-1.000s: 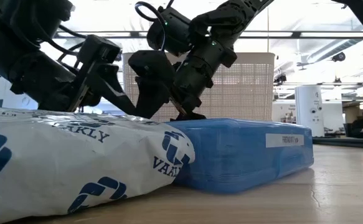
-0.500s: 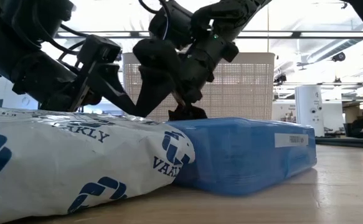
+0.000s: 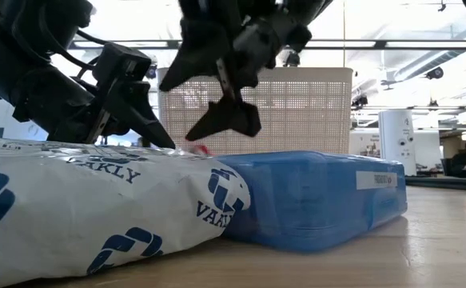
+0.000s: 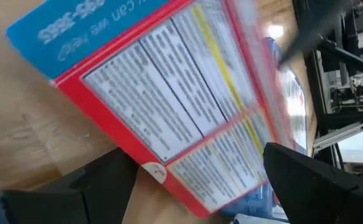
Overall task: Pick & place medical supplies in basket/bin
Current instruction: Put the red medicine box into the white bin
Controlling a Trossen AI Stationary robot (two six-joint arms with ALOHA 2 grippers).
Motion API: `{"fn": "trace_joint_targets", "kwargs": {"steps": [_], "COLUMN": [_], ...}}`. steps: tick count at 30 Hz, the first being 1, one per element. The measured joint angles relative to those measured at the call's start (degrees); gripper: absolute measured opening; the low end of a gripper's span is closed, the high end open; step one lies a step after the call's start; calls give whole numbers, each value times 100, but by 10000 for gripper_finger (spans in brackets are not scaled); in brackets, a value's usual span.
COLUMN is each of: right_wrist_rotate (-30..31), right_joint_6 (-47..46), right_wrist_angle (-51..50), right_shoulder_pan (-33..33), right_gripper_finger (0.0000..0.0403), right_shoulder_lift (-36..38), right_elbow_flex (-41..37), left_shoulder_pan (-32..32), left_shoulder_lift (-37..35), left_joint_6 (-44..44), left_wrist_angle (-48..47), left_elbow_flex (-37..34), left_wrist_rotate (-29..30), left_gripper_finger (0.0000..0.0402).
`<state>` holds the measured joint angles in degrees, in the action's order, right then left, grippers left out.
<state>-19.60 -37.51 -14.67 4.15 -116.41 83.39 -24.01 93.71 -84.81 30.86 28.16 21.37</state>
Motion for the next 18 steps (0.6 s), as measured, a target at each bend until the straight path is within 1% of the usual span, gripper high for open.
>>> {"fn": "trace_joint_targets", "kwargs": {"steps": [4,9,12,16,18], "right_wrist_rotate": [61,159,457,501,456], "right_joint_6": [41,-24,-82,-363,-632], "right_wrist_angle": [-53,-26,-468,-1193,-1274], "right_shoulder_pan": [28,118,126,-23,-100], "right_gripper_finger": [327,327,327,327,327], "right_shoulder_lift": [48,-82,-10,130,121], "right_elbow_flex": [-1,-4,-10,-14,-218], "left_shoulder_pan": [0,0,-33,-61,-66], "left_shoulder_lift": [0,0,-11,-13,-13], "left_joint_6": [11,19,28,36,41], "left_wrist_angle": [-38,-71,-34,-9,-7], "left_elbow_flex": [0,-3,-6,-9,-11], "left_wrist_rotate": [-32,-55,-86,-88,-90], "left_gripper_finger": [322,322,322,322,322]}}
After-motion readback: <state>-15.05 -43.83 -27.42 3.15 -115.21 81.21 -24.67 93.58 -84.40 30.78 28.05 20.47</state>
